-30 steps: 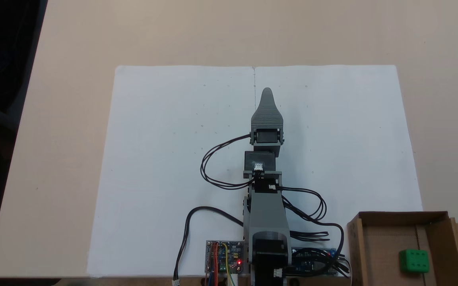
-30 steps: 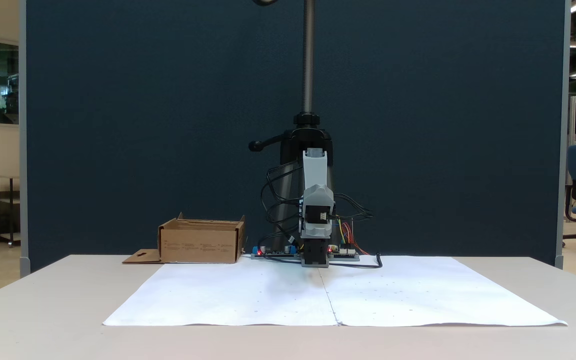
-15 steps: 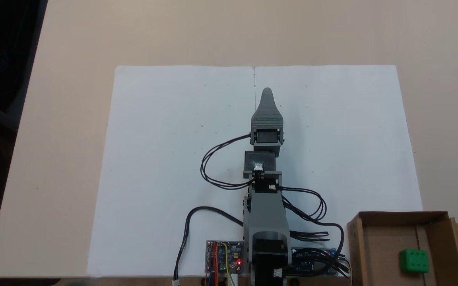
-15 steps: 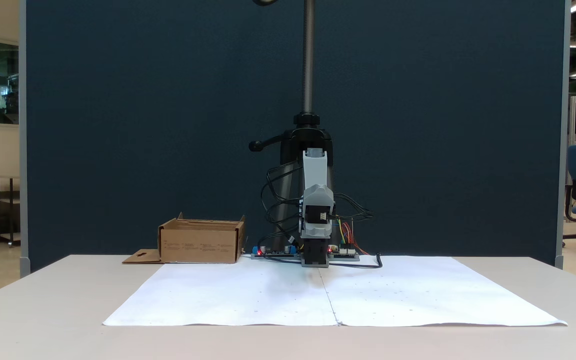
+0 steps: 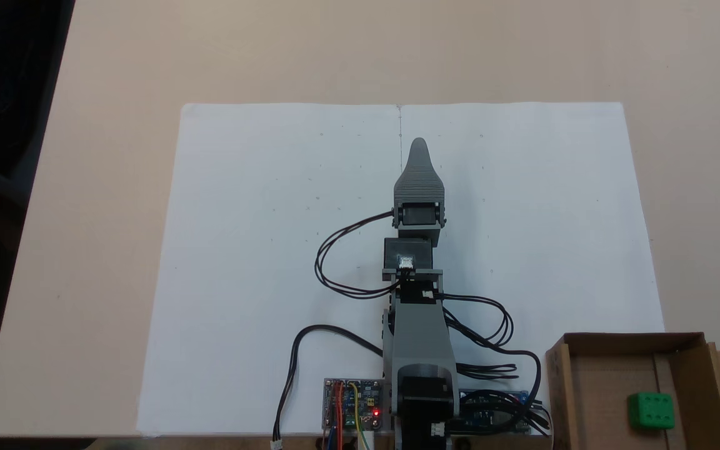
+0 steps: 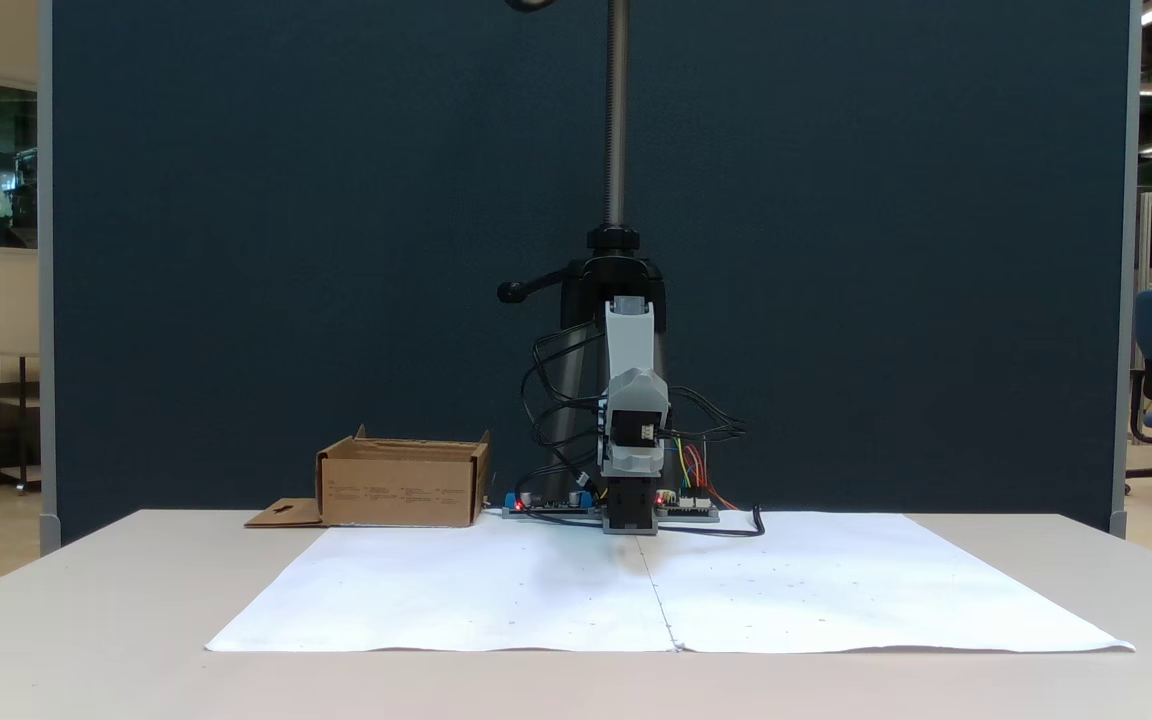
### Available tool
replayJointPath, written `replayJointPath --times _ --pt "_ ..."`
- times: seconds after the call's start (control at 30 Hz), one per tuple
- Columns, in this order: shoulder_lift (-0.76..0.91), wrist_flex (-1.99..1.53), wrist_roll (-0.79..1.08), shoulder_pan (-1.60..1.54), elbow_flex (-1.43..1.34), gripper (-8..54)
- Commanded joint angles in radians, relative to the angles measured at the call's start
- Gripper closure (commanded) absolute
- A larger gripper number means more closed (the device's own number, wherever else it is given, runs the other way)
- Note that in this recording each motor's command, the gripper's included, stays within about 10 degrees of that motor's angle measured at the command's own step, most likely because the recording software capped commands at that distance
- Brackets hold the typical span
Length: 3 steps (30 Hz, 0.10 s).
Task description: Grasp a green dice and put it in the bin.
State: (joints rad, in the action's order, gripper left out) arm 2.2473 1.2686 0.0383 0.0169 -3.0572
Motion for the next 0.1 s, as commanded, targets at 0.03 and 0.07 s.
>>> replayJointPath --times 0.03,0.07 --pt "0.104 0.11 0.051 0.009 -0.074 1.2" --pt "0.104 0.11 0.051 0.009 -0.074 1.2"
